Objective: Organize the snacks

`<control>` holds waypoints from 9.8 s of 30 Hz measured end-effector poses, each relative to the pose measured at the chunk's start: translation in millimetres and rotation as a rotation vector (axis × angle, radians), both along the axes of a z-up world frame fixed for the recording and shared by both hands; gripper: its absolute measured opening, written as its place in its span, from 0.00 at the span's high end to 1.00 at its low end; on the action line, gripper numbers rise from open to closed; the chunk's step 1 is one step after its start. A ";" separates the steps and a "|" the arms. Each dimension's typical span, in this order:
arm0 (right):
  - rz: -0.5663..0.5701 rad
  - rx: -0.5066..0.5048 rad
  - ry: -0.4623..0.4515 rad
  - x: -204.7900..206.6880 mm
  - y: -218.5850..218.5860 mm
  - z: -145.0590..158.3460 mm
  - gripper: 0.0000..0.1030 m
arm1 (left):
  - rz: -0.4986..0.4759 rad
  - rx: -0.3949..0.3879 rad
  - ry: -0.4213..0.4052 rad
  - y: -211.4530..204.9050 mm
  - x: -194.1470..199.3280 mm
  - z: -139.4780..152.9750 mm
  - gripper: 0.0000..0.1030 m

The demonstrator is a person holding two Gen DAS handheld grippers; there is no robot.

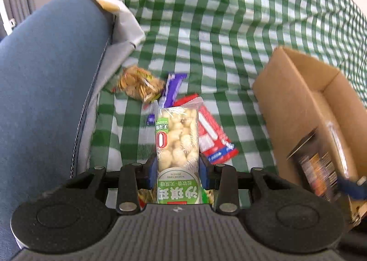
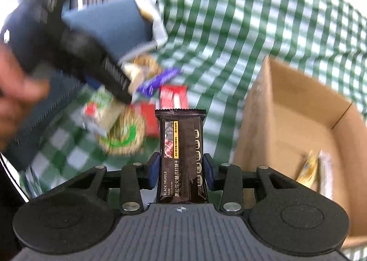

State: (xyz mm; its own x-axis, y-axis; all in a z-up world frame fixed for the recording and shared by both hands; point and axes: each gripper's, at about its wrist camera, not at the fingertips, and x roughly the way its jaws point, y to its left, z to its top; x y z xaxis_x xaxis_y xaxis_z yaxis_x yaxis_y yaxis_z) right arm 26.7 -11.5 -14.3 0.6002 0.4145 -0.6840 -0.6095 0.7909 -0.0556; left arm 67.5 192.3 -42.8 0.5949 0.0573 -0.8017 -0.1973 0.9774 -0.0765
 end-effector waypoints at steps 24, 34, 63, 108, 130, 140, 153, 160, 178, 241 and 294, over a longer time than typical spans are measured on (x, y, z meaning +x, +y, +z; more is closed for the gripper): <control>-0.184 0.076 -0.226 46.9 -132.8 27.6 0.60 | -0.053 0.003 -0.306 -44.0 1.5 38.3 0.61; -0.305 0.076 -0.240 58.2 -171.9 27.0 0.60 | -0.147 -0.012 -0.426 -84.2 2.4 48.5 0.61; -0.431 0.027 -0.271 63.9 -198.4 11.9 0.60 | -0.288 -0.078 -0.510 -156.3 13.2 45.3 0.61; -0.440 0.013 -0.287 66.8 -196.7 6.1 0.60 | -0.424 -0.087 -0.516 -192.7 20.3 31.8 0.61; -0.444 0.011 -0.288 68.4 -198.9 3.5 0.60 | -0.475 -0.077 -0.517 -210.2 21.9 26.2 0.61; -0.443 0.011 -0.290 68.9 -199.2 3.0 0.60 | -0.477 -0.078 -0.516 -212.7 24.1 25.9 0.61; -0.469 0.006 -0.296 66.4 -202.4 2.7 0.60 | -0.495 -0.138 -0.513 -220.4 25.2 23.1 0.61; -0.523 -0.004 -0.294 68.3 -206.4 0.5 0.26 | -0.486 -0.157 -0.509 -218.5 27.1 23.7 0.37; -0.414 0.055 -0.319 55.9 -174.3 6.0 0.35 | -0.284 -0.146 -0.586 -130.3 -0.9 66.8 0.81; 0.212 0.132 0.068 42.6 98.6 -98.4 0.10 | 0.395 -0.446 -0.097 126.6 114.3 -51.7 0.52; 0.215 -0.079 0.120 -21.3 28.6 -83.4 0.19 | -0.098 -0.192 0.228 33.5 18.1 -43.9 0.69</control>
